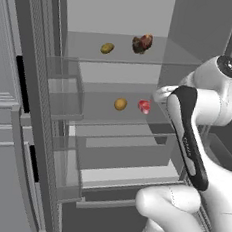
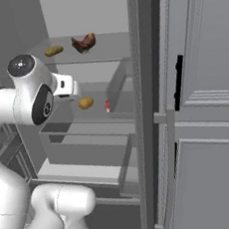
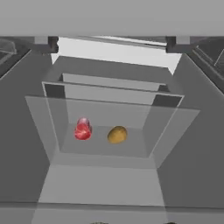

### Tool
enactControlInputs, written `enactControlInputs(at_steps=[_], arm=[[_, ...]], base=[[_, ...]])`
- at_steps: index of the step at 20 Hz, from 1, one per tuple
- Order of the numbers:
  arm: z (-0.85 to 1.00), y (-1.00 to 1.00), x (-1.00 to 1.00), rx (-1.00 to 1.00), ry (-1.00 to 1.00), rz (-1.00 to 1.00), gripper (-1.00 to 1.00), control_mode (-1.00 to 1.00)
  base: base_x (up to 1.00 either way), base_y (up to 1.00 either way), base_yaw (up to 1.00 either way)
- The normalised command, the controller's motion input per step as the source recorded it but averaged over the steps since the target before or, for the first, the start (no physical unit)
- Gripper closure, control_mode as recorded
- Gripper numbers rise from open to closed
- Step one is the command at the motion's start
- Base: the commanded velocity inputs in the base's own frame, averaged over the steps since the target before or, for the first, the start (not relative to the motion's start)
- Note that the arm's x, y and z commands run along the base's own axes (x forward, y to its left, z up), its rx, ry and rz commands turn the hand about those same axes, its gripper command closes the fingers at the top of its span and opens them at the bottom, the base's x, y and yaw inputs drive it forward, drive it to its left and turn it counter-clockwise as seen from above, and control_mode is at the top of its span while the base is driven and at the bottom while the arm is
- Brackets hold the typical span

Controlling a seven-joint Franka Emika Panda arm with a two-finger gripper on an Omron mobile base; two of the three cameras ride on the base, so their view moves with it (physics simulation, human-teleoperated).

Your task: Place one potato and one steak in each tupperware on the nearby counter, to pack two identical lunches.

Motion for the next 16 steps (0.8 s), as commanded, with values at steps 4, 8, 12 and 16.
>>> enactControlInputs(at_steps=[4, 8, 12, 16], arm=[[1.00, 0.03, 0.00, 0.07, -0.44, -0.01, -1.00, -1.00], [0.85, 0.03, 0.43, 0.07, -0.09, -0.04, -1.00, -1.00], [0.38, 0.21, 0.81, 0.00, 0.19, -0.03, -1.00, -1.00], [0.33, 0.09, 0.88, 0.00, 0.27, -0.07, -1.00, -1.00]], base=[[0.00, 0.00, 0.00], [0.00, 0.00, 0.00], [0.00, 0.00, 0.00], [0.00, 0.00, 0.00]])
